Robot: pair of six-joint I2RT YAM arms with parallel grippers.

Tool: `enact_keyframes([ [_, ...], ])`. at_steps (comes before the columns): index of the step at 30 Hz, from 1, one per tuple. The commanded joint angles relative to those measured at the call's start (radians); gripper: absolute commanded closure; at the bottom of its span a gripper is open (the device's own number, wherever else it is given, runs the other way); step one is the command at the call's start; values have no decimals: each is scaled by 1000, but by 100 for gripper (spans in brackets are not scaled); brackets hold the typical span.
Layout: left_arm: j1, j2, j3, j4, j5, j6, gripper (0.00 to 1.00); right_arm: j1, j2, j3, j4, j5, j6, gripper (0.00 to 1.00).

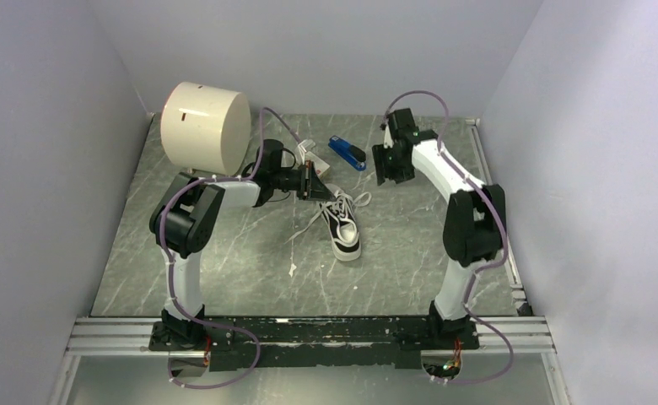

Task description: Tie the shoes

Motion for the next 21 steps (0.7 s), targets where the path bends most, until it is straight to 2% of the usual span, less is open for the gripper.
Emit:
enact_keyframes([
  [1,6,-32,-20,33,33,-37,95,102,-226,-280,283,48,-272,42],
  [4,8,-33,-13,-22,29,-13,95,164,-378,-584,656,-92,-507,46],
  [6,11,-32,-9,-39,33,-13,95,138,-414,-693,854,-177,-531,47],
  [10,14,-33,4,-64,39,-13,95,113,-358,-692,836,-338,-708,53],
  [13,15,-31,16,-68,43,-15,95,113,-325,-712,905,-350,-731,53],
  [15,16,-28,22,-76,45,-19,95,111,-293,-692,865,-390,-784,53],
  [17,16,-26,28,-74,48,-25,95,111,-270,-673,834,-421,-791,54],
  [21,20,-20,39,-77,45,-33,95,111,-330,-754,888,-432,-730,51],
])
